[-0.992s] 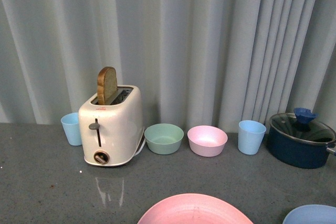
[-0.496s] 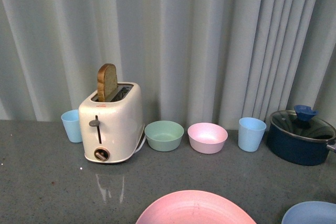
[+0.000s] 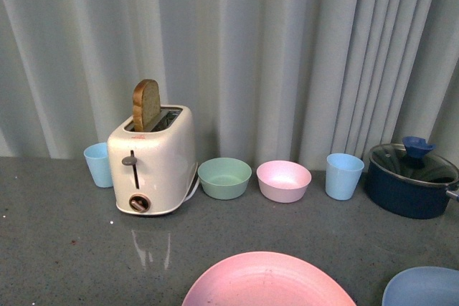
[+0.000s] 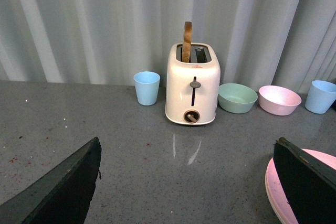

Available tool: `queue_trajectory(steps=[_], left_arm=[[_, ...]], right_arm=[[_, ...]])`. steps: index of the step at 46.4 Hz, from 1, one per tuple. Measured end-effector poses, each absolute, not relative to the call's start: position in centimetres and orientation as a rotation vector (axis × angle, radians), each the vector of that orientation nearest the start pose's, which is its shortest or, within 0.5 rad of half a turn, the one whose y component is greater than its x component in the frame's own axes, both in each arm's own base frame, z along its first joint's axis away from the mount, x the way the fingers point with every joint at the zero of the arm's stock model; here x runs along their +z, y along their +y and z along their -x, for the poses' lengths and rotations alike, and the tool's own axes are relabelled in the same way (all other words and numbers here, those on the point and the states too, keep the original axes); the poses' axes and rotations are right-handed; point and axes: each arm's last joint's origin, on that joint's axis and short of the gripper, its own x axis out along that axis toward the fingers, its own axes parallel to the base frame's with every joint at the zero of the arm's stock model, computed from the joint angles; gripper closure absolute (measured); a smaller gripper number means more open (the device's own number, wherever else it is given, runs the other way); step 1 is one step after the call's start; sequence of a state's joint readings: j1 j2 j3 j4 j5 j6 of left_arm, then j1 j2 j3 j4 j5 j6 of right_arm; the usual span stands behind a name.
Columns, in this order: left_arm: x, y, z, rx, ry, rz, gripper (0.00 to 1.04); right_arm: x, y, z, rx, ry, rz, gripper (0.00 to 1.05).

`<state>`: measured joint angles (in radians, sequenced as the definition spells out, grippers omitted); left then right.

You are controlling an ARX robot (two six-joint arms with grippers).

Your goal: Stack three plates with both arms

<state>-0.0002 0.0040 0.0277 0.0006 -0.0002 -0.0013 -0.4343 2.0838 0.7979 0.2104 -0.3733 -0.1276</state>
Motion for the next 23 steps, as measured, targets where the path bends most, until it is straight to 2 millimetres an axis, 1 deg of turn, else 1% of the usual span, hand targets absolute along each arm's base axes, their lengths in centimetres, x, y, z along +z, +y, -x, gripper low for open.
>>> queue_trajectory(steps=[2,7,9,10,14,16,18,21,23], left_arm=[[17.27,0.00,-9.62,0.000,-0.024,0.001,0.07],[17.27,0.00,-9.62,0.000,-0.024,0.001,0.07],[17.27,0.00,-9.62,0.000,-0.024,0.001,0.07],[17.27,0.00,-9.62,0.000,-0.024,0.001,0.07],[17.27,0.00,-9.62,0.000,-0.024,0.001,0.07],[17.27,0.00,-9.62,0.000,-0.024,0.001,0.07],[17.27,0.00,-9.62,0.000,-0.024,0.001,0.07],[17.27,0.00,-9.62,0.000,-0.024,0.001,0.07],[17.27,0.00,-9.62,0.000,-0.024,0.001,0.07]], right_arm=[[3.14,-12.57,-29.54,0.004,0.989,-0.305,0.09],[2.92,-12.91,-29.40,-0.022,0.995,-0.292,0.32],[2.87,-13.00,-29.35,-0.028,0.997,-0.292,0.39],[2.86,-13.10,-29.29,-0.031,0.997,-0.293,0.44],[2.82,-13.27,-29.17,-0.038,0.999,-0.297,0.56],[2.80,-13.39,-29.07,-0.044,1.001,-0.300,0.67],[2.79,-13.44,-29.02,-0.045,1.003,-0.302,0.74],[2.82,-13.46,-29.00,-0.042,1.002,-0.307,0.88],[2.92,-13.50,-28.99,-0.031,0.995,-0.321,0.93]])
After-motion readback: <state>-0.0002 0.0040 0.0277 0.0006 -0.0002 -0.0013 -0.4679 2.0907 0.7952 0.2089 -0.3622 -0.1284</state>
